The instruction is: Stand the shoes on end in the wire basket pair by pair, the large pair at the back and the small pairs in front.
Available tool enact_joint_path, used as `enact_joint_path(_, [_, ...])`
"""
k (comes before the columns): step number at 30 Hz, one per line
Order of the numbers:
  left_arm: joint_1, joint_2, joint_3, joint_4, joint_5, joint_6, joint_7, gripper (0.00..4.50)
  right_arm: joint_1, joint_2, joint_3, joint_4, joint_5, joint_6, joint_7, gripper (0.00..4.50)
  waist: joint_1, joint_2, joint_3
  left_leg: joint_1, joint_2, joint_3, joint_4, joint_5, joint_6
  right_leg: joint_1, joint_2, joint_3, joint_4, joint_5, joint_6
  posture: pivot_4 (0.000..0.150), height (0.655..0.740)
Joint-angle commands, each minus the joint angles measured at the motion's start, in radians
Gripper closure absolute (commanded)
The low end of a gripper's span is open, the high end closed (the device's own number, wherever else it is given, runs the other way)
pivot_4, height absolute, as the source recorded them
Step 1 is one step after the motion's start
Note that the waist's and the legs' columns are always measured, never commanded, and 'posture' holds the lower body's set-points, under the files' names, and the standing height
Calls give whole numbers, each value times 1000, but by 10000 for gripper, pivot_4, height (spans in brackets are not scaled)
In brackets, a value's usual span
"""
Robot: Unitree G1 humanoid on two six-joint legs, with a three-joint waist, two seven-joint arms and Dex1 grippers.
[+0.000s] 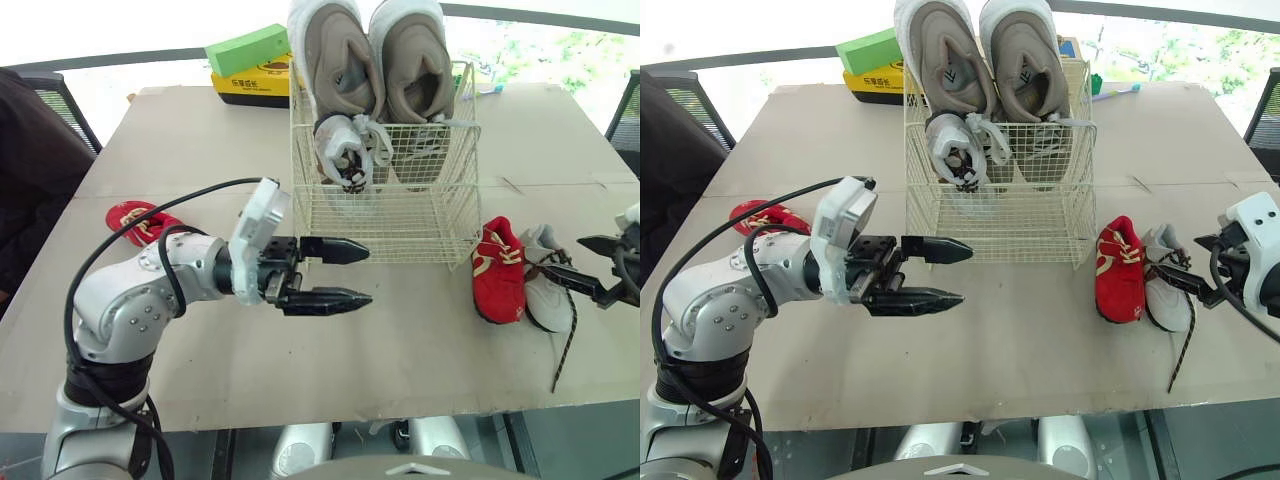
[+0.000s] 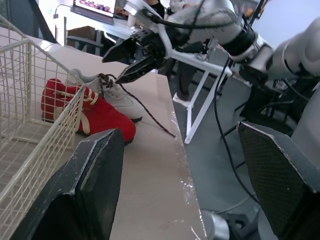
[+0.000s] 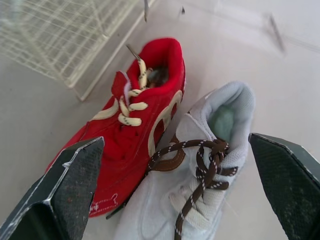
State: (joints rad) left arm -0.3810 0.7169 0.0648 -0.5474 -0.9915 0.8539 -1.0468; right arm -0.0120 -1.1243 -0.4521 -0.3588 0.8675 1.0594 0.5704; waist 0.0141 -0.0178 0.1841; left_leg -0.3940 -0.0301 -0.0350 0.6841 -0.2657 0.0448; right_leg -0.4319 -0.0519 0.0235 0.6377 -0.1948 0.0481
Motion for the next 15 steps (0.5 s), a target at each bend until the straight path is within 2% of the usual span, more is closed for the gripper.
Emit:
enact_joint_path(1, [37,17,-7,-59,35,-62,-17,5967,-97,-38,88,97,-33,79,12,0,0,0,0,0,0,0,0,0,1,0,0,0,0,0,0,1500,7400])
enact_joint_path(3, [54,25,-9,-67,54,-81,-17,5967,-155,-43,135,154,-56,109,13,0,-1,0,0,-1,0,0,0,-1,2,0,0,0,-1,0,0,1500,7400])
enact_joint_path(5, [69,28,-7,-73,60,-92,-13,5279,-194,-58,182,207,-97,117,27,5106,-1,0,0,-2,0,0,0,-1,2,0,0,0,-2,0,0,1500,7400])
enact_joint_path(8, [88,31,-2,-79,64,-107,-1,5279,-222,-68,207,245,-123,123,60,16443,0,0,0,-2,0,0,0,-2,3,0,0,-1,-3,0,0,1500,7400])
enact_joint_path(11, [97,30,-8,-83,65,-116,9,5279,-219,-70,193,243,-140,125,77,31097,-1,0,0,-2,0,0,0,-2,3,0,0,-1,-3,0,0,1500,7400])
enact_joint_path(13, [91,25,-18,-81,65,-121,15,5279,-192,-61,145,222,-140,128,79,43536,0,0,0,-2,0,0,0,-2,3,0,0,-1,-3,0,1,1500,7400])
enact_joint_path(15, [87,21,-25,-74,67,-126,16,5279,-159,-43,53,188,-130,151,67,44383,1,0,0,-2,0,0,0,-2,3,0,0,-1,-3,0,1,1500,7400])
